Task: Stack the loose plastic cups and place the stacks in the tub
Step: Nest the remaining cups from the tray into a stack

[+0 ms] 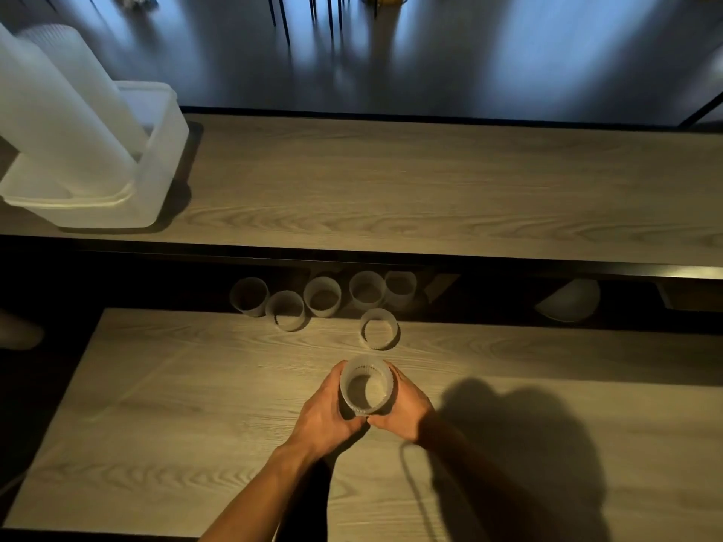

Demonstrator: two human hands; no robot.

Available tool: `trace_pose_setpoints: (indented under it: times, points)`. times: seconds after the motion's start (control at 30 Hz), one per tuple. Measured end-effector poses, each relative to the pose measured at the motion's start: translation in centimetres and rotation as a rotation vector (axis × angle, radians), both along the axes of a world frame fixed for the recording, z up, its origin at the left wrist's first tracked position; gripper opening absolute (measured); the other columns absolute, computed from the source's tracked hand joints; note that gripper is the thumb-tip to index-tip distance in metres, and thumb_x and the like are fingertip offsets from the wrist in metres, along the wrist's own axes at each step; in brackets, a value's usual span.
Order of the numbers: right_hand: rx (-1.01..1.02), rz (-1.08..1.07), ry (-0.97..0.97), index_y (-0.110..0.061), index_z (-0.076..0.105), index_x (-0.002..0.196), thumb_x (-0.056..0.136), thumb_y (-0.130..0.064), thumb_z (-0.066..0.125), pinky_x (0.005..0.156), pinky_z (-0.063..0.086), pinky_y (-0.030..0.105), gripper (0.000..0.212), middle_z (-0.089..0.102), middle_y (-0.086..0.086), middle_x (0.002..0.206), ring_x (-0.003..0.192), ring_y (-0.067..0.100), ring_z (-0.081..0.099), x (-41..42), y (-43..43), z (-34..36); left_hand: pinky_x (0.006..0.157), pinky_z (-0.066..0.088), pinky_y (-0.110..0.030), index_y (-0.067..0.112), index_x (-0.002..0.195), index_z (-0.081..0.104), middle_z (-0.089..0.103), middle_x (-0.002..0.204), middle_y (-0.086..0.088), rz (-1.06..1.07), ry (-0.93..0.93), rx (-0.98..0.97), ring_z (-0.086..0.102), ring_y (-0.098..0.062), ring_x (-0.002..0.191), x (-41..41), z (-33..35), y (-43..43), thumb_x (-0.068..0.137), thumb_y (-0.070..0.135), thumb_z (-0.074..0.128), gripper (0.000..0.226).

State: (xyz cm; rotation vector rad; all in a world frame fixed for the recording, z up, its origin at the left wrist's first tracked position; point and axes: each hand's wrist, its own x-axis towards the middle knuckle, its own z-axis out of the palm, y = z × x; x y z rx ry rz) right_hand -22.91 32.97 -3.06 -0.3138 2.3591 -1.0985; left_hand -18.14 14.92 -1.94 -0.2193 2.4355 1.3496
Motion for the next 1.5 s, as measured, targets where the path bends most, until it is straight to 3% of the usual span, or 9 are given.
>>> trace_pose_setpoints:
  times: [0.1,0.33,0.53,0.77,0.97,1.03,1.13,1.3,1.5]
  points:
    - [-0.006,-0.012,-0.016,-0.042,0.049,0.135,0.064,-0.050,0.080,0.104,0.047,0.027,0.078,0.055,-0.023,0.131,0.122,-0.004,0.052,0.1,-0.6,-0.5,0.100,0.051,-0.028,0.055,0.140,0.032,0.055,0.127,0.030,0.000,-0.025,-0.012,0.055,0.001,0.120,-0.1,-0.8,-0.4,0.067,0.050,0.085,0.090]
    - [-0.024,-0.052,-0.025,-0.047,0.046,0.134,0.069,-0.038,0.083,0.103,0.042,0.017,0.076,0.051,-0.033,0.127,0.122,-0.012,0.049,0.2,-0.9,-0.8,0.096,0.052,-0.028,0.047,0.137,0.041,0.057,0.126,0.025,-0.022,-0.004,-0.031,0.056,0.000,0.116,-0.7,-1.0,-1.4,0.066,0.052,0.083,0.083]
    - [-0.050,0.004,-0.057,-0.043,0.047,0.136,0.062,-0.041,0.081,0.108,0.046,0.034,0.081,0.055,-0.020,0.134,0.125,-0.001,0.051,0.4,-3.1,-0.8,0.094,0.052,-0.027,0.044,0.136,0.044,0.057,0.125,0.026,-0.012,-0.002,-0.032,0.056,0.005,0.114,0.2,-0.6,-3.4,0.065,0.049,0.085,0.083]
    - [-0.023,0.044,-0.060,-0.040,0.045,0.139,0.065,-0.034,0.086,0.107,0.046,0.033,0.085,0.055,-0.016,0.138,0.125,0.003,0.052,1.5,-6.2,-0.6,0.089,0.054,-0.025,0.043,0.132,0.047,0.061,0.120,0.026,0.049,-0.030,-0.038,0.060,0.005,0.108,2.2,0.0,-6.3,0.064,0.045,0.085,0.078]
    - [0.039,0.158,-0.115,-0.032,0.035,0.150,0.073,-0.011,0.083,0.114,0.038,0.027,0.094,0.042,-0.012,0.147,0.135,0.005,0.040,0.7,-6.1,-0.3,0.096,0.052,-0.025,0.064,0.124,0.035,0.055,0.123,0.029,-0.086,-0.089,-0.104,0.058,-0.002,0.116,2.7,0.5,-9.9,0.074,0.013,0.069,0.079]
    - [0.016,0.095,-0.001,-0.034,0.038,0.145,0.081,-0.003,0.072,0.107,0.045,0.023,0.079,0.047,-0.008,0.143,0.131,0.009,0.048,-0.5,-4.9,0.0,0.097,0.054,-0.032,0.061,0.126,0.038,0.057,0.124,0.022,-0.036,-0.107,-0.140,0.058,-0.006,0.115,2.1,0.6,-11.6,0.081,0.004,0.066,0.077]
    - [0.098,-0.057,0.283,-0.029,0.054,0.133,0.093,-0.015,0.063,0.090,0.057,0.032,0.044,0.055,-0.010,0.126,0.107,0.005,0.058,-3.1,-4.4,1.5,0.097,0.055,-0.035,0.039,0.136,0.046,0.058,0.131,0.009,0.065,0.004,-0.282,0.061,-0.012,0.115,-0.5,0.9,-13.2,0.090,0.013,0.068,0.057]
    - [0.546,0.066,0.186,-0.023,0.045,0.144,0.098,-0.040,0.058,0.108,0.043,0.038,0.051,0.048,0.001,0.145,0.130,0.020,0.048,-6.3,-6.3,2.7,0.102,0.052,-0.036,0.023,0.144,0.044,0.039,0.149,0.000,-0.021,0.114,-0.486,0.058,-0.019,0.120,-5.8,2.2,-12.9,0.092,0.020,0.068,0.058]
    - [0.662,0.207,0.278,-0.019,0.061,0.122,0.101,-0.023,0.047,0.090,0.049,0.036,0.026,0.063,0.004,0.115,0.106,0.024,0.060,-6.9,-6.4,1.9,0.089,0.055,-0.031,0.025,0.134,0.053,0.043,0.142,0.000,-0.098,0.107,-0.655,0.061,-0.018,0.108,-9.6,2.4,-12.1,0.091,0.022,0.070,0.047]
